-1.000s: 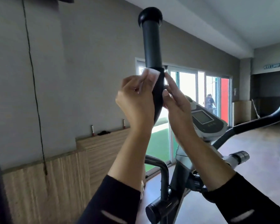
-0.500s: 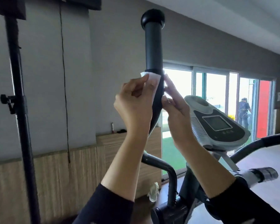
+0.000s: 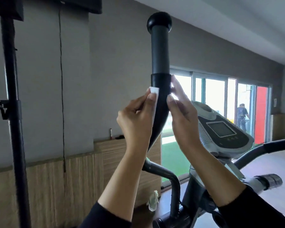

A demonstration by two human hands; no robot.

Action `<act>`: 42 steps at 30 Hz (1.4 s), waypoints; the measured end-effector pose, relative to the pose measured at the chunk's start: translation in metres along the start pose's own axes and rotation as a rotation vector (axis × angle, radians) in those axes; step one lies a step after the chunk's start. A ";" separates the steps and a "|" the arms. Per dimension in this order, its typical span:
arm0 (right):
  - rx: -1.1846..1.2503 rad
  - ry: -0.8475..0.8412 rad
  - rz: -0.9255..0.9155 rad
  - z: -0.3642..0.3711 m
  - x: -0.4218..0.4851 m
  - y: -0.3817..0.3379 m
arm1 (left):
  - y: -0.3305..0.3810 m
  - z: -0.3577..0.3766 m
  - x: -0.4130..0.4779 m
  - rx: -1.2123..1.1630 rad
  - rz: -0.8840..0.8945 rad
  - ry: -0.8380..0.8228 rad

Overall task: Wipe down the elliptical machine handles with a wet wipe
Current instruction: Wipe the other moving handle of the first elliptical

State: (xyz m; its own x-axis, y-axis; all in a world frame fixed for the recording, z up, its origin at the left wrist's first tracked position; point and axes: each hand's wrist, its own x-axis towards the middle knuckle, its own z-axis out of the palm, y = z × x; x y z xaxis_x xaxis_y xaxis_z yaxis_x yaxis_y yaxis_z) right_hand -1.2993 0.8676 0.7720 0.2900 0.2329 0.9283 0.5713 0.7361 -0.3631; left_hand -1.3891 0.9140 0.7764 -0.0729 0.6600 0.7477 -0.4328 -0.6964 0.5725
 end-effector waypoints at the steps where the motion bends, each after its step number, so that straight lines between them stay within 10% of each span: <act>1: -0.010 0.002 -0.007 0.001 -0.001 0.000 | -0.001 0.000 0.005 -0.027 -0.008 -0.017; 23: -0.470 0.228 -0.059 0.024 -0.019 -0.018 | -0.041 -0.017 0.044 -0.510 -0.131 -0.589; 42: -0.487 0.216 -0.023 0.025 -0.028 -0.021 | -0.027 -0.013 0.058 -0.680 -0.283 -0.649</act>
State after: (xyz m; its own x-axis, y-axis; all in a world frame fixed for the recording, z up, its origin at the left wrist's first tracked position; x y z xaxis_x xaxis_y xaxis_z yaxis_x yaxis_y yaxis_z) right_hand -1.3380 0.8617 0.7559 0.3953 0.0462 0.9174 0.8547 0.3475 -0.3858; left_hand -1.3935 0.9751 0.8000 0.5328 0.3528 0.7692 -0.7985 -0.0913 0.5950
